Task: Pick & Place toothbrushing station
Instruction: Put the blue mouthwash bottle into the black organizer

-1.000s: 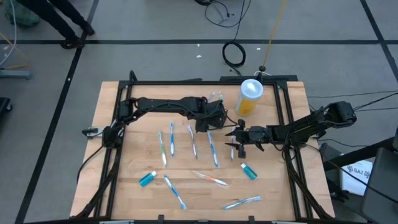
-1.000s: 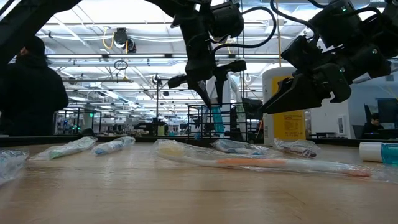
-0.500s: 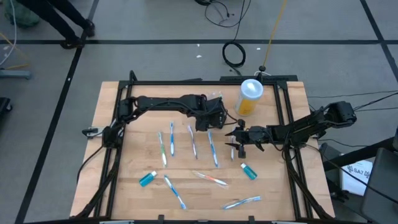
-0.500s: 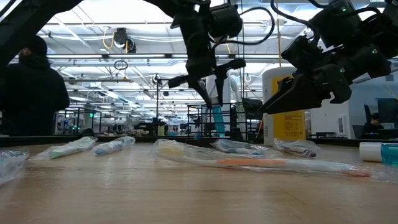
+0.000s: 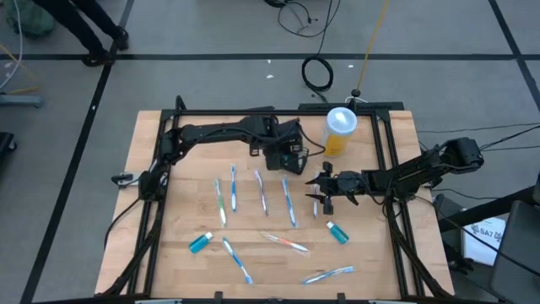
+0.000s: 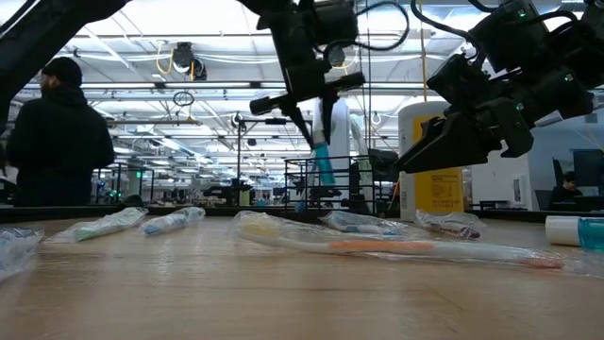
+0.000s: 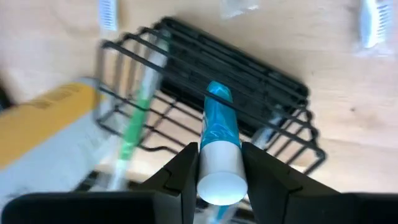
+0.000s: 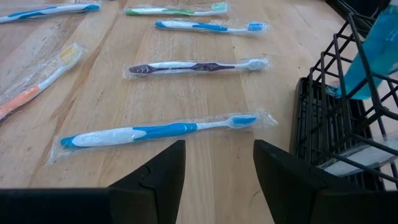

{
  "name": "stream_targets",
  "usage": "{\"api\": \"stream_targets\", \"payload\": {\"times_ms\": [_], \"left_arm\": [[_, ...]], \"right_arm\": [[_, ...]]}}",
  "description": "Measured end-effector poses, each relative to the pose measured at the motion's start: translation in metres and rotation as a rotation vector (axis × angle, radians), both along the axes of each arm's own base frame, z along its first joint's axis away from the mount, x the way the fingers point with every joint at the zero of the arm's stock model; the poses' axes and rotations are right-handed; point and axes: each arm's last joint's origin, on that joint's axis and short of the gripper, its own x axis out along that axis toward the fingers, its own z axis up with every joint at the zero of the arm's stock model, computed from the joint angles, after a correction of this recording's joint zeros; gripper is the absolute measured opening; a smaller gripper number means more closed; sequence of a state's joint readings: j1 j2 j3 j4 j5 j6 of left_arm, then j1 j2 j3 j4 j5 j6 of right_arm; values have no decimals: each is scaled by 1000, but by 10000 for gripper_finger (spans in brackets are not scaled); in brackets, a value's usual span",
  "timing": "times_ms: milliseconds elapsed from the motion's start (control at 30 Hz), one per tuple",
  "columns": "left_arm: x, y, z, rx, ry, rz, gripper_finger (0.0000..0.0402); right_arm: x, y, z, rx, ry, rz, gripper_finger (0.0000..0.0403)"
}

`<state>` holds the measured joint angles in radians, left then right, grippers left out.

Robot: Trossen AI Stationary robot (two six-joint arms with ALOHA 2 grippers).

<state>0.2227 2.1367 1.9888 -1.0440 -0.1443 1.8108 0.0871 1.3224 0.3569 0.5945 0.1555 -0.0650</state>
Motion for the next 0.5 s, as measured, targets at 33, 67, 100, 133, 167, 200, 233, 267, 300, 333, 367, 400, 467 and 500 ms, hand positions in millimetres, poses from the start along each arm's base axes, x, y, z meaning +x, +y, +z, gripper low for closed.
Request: {"api": "stream_targets", "payload": {"times_ms": [33, 67, 100, 133, 167, 200, 233, 267, 300, 333, 367, 400, 467, 500], "left_arm": [[-1, 3, -2, -17, 4, 5, 113], [-1, 5, -2, -37, 2, 4, 113], [-1, 7, -3, -52, -4, -1, 113], [-1, 8, -3, -60, -8, -8, 113], [-1, 9, -2, -62, -10, -12, 113], [-1, 9, -2, -63, -9, -10, 113], [-2, 9, -3, -65, -8, -6, 113], [-2, 10, -4, -68, -6, -1, 113], [-2, 10, -5, -69, -2, 0, 113], [-3, 10, -7, -68, 5, -7, 113], [-3, 10, -8, -65, 12, -19, 113], [-3, 10, -9, -61, 17, -31, 113], [-3, 10, -9, -56, 16, -44, 113], [-2, 10, -9, -54, 8, -46, 113]], "right_arm": [[0, 0, 0, 0, 0, 0, 180], [0, 0, 0, 0, 0, 0, 180], [0, 0, 0, 0, 0, 0, 180], [0, 0, 0, -1, 0, 0, 180], [0, 0, 0, -2, -1, 0, 180], [0, 0, 0, -3, -1, 1, 180], [0, 0, 0, -4, 0, 1, 180], [0, 0, 0, -7, 0, 3, 180], [0, 0, 0, -8, 0, 3, 180], [0, 0, 0, -10, 0, 4, 180], [0, 0, 0, -10, 0, 4, 180], [0, 0, 0, -9, 0, 4, 180], [0, 0, 0, -9, 0, 4, 180], [0, 0, 0, -9, 0, 3, 180]]}}
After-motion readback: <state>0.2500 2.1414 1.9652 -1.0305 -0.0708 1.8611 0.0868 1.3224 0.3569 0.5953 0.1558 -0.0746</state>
